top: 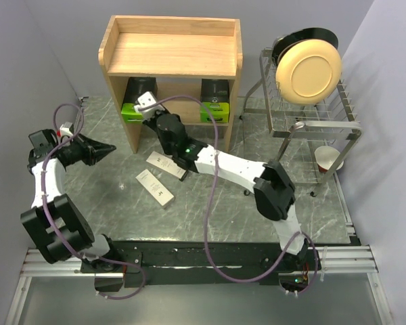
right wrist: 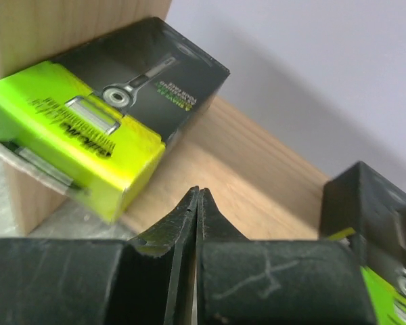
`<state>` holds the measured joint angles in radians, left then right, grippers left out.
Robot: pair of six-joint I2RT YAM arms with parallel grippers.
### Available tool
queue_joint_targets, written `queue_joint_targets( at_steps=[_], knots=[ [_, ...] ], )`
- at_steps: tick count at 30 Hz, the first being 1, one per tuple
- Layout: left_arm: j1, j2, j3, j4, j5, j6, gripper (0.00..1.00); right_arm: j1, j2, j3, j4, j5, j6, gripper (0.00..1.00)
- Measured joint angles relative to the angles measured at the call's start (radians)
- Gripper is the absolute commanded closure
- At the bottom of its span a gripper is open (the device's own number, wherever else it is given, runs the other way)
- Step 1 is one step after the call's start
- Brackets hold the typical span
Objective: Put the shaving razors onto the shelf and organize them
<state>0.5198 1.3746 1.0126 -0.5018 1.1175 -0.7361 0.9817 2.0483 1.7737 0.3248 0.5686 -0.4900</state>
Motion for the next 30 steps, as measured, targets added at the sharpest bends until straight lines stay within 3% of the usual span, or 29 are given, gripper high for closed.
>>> queue_joint_targets(
  at_steps=[2,5,6,9,12,18,26,30],
  knots=[
    [-0.022,0.021,0.003,0.095,-0.009,-0.056,0.99,0.017,-0.059,-0.047,-0.018,0.000,0.010,0.96],
    [-0.074,0.061,0.016,0.212,-0.017,-0.140,0.99,0.061,-0.152,-0.113,-0.056,-0.014,0.043,0.65],
    [-0.093,0.075,0.021,0.248,-0.018,-0.163,0.99,0.077,-0.181,-0.130,-0.085,-0.024,0.061,0.49],
    [-0.152,0.117,0.030,0.365,-0.021,-0.245,0.99,0.109,-0.251,-0.158,-0.197,-0.113,0.132,0.33],
    [-0.195,0.154,0.031,0.470,-0.033,-0.323,0.99,0.119,-0.312,-0.207,-0.303,-0.216,0.188,0.28],
    [-0.227,0.222,0.040,0.637,-0.100,-0.478,0.99,0.110,-0.382,-0.327,-0.463,-0.365,0.294,0.26],
    [-0.250,0.306,0.082,0.755,-0.121,-0.605,0.98,0.109,-0.377,-0.369,-0.535,-0.423,0.341,0.25],
    [-0.257,0.314,0.082,0.766,-0.118,-0.631,0.92,0.109,-0.363,-0.361,-0.537,-0.429,0.340,0.18]
  ],
)
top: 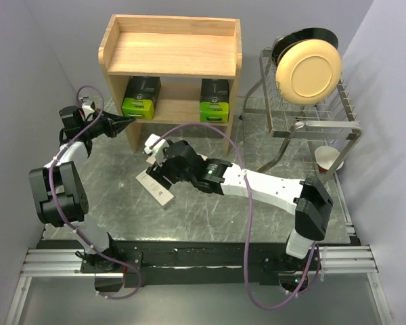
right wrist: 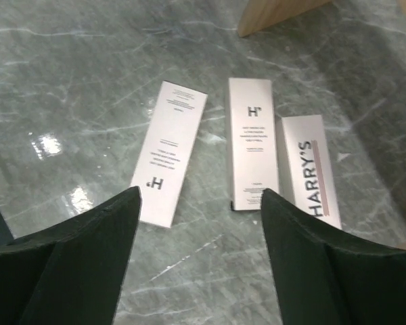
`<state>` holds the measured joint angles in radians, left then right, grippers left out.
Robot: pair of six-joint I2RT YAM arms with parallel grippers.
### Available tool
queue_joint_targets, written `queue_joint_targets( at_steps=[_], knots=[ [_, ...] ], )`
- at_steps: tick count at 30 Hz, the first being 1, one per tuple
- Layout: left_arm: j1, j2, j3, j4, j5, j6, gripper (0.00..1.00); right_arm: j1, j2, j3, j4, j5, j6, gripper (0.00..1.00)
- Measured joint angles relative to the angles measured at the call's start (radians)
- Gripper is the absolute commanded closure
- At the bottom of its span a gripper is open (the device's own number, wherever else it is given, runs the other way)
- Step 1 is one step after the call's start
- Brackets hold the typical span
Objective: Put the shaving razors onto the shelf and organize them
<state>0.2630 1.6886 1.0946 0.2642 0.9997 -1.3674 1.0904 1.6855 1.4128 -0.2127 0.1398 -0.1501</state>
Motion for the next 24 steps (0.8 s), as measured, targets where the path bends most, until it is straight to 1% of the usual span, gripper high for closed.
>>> queue_joint_targets(
  at_steps=[1,3,4,5,6,7,8,9,10,11,14,17,21,24],
  knots=[
    [0.002,-0.004,0.000,-0.006,0.001,0.002,0.82,0.000,0.007,0.007,-0.003,-0.010,0.000,0.17],
    [0.008,-0.023,-0.003,-0.055,0.006,0.030,0.66,0.000,0.019,0.019,-0.014,-0.033,0.000,0.11],
    [0.016,-0.043,-0.010,-0.091,0.012,0.058,0.52,0.000,0.025,0.024,-0.025,-0.053,0.005,0.08],
    [0.025,-0.065,-0.015,-0.143,0.019,0.085,0.46,0.000,0.031,0.029,-0.033,-0.072,0.010,0.00],
    [0.040,-0.096,-0.026,-0.199,0.028,0.119,0.41,0.000,0.039,0.032,-0.039,-0.091,0.020,0.00],
    [0.058,-0.129,-0.033,-0.259,0.036,0.158,0.34,0.000,0.048,0.034,-0.045,-0.105,0.033,0.00],
    [0.079,-0.164,-0.041,-0.328,0.042,0.203,0.31,0.000,0.062,0.040,-0.054,-0.119,0.050,0.00],
    [0.129,-0.237,-0.055,-0.464,0.046,0.295,0.25,0.000,0.105,0.047,-0.064,-0.142,0.090,0.00],
    [0.129,-0.237,-0.055,-0.464,0.046,0.295,0.22,0.000,0.105,0.047,-0.064,-0.142,0.090,0.00],
    [0.149,-0.266,-0.061,-0.513,0.046,0.341,0.18,0.000,0.131,0.050,-0.072,-0.150,0.111,0.00],
    [0.195,-0.349,-0.093,-0.652,0.021,0.448,0.13,0.000,0.196,0.070,-0.090,-0.162,0.162,0.00],
    [0.217,-0.422,-0.140,-0.740,0.002,0.510,0.13,0.000,0.263,0.094,-0.110,-0.161,0.218,0.00],
    [0.246,-0.485,-0.192,-0.808,-0.005,0.546,0.13,0.000,0.333,0.113,-0.120,-0.157,0.286,0.00],
    [0.265,-0.507,-0.203,-0.829,-0.008,0.561,0.13,0.000,0.365,0.114,-0.126,-0.155,0.322,0.00]
  ],
)
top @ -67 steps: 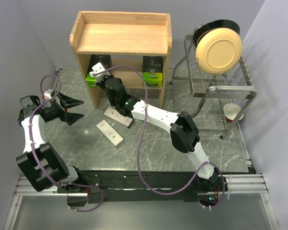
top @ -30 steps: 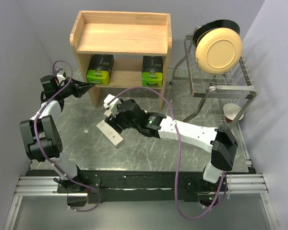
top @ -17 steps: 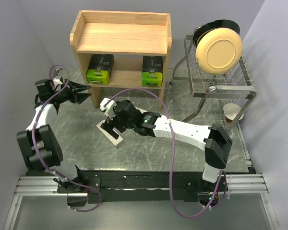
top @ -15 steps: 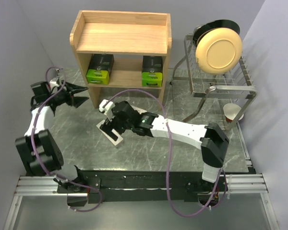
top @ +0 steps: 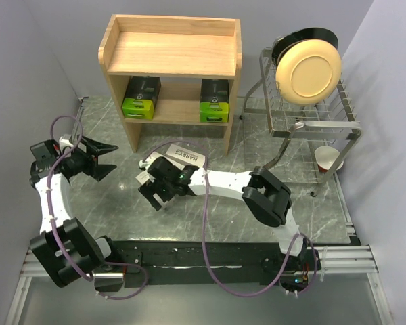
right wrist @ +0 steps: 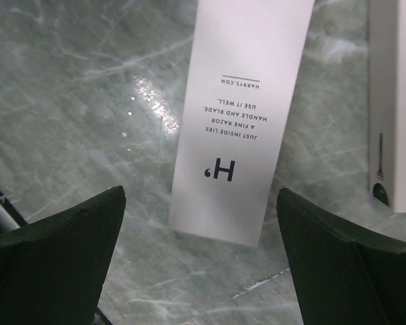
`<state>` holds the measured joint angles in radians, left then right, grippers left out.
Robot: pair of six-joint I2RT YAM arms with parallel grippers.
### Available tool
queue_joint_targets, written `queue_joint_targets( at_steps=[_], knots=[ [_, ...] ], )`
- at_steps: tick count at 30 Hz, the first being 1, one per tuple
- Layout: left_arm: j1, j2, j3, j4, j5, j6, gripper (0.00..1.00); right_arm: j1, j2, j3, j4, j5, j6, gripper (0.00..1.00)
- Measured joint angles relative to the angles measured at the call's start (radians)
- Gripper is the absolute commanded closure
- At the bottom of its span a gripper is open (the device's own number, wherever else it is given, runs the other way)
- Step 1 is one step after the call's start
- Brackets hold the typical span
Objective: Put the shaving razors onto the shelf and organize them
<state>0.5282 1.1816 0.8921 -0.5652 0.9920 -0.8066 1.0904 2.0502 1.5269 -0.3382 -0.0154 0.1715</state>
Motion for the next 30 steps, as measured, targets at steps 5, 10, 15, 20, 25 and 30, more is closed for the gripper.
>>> queue_joint_targets(
  at_steps=[5,10,15,20,25,30],
  knots=[
    [0.015,-0.034,-0.013,-0.001,-0.003,0.000,0.13,0.000,0.042,0.009,-0.005,-0.001,0.033,0.13],
    [0.029,-0.066,-0.030,-0.001,-0.004,-0.002,0.14,0.000,0.082,0.027,-0.006,0.050,0.055,0.39],
    [0.044,-0.074,-0.025,-0.008,-0.015,0.005,0.14,0.000,0.079,0.027,-0.007,0.061,0.047,0.55],
    [0.052,-0.063,0.044,-0.029,-0.049,0.032,0.14,0.000,-0.026,-0.004,-0.037,0.049,-0.007,0.58],
    [0.059,-0.042,0.138,-0.026,-0.085,0.064,0.14,-0.002,-0.296,-0.013,-0.059,0.037,-0.093,0.58],
    [0.060,-0.040,0.156,-0.026,-0.115,0.087,0.14,-0.009,-0.570,0.004,-0.021,0.047,-0.144,0.59]
  ],
)
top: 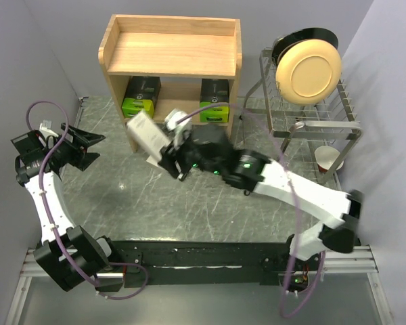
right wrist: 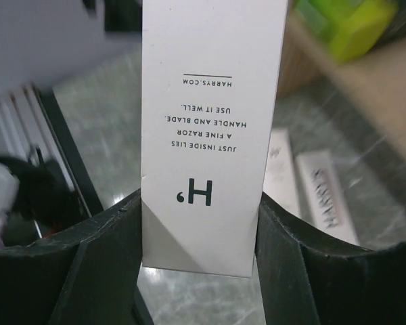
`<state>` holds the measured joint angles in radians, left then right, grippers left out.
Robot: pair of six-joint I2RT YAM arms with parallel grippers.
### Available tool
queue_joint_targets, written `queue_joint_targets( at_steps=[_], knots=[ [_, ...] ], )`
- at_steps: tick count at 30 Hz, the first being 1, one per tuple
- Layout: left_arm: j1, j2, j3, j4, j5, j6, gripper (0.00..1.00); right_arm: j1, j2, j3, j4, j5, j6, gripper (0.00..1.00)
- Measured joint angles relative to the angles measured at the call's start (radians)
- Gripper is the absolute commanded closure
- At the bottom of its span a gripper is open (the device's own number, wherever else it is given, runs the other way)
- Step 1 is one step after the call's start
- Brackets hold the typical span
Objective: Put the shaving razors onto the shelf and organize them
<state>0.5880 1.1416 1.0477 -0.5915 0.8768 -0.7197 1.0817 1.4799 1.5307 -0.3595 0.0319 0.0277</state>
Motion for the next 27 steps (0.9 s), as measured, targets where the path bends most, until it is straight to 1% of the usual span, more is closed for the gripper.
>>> queue_joint_targets(
  at_steps=[3,5,7,14,18,21,23,27],
  knots=[
    [0.000,-0.001,0.000,-0.014,-0.014,0.009,0.14,-0.018,-0.058,0.068,0.020,0.045,0.003,0.59],
    [0.000,-0.005,0.000,-0.027,-0.023,0.022,0.14,-0.039,-0.058,0.122,0.040,0.076,0.008,0.59],
    [0.000,-0.013,0.000,-0.043,-0.038,0.041,0.14,-0.070,-0.026,0.210,0.036,0.120,0.023,0.59],
    [0.000,-0.059,0.000,-0.087,-0.064,0.082,0.14,-0.210,0.202,0.553,0.081,0.244,0.038,0.59],
    [0.000,-0.090,-0.011,-0.090,-0.067,0.096,0.13,-0.295,0.352,0.723,0.070,0.282,0.069,0.59],
    [0.000,-0.108,-0.031,-0.104,-0.071,0.102,0.13,-0.345,0.422,0.782,0.039,0.293,0.095,0.58],
    [0.001,-0.113,-0.037,-0.112,-0.074,0.105,0.13,-0.366,0.438,0.783,0.031,0.292,0.108,0.58],
    [0.007,-0.121,-0.051,-0.113,-0.079,0.106,0.13,-0.371,0.435,0.785,0.020,0.292,0.123,0.57]
  ],
)
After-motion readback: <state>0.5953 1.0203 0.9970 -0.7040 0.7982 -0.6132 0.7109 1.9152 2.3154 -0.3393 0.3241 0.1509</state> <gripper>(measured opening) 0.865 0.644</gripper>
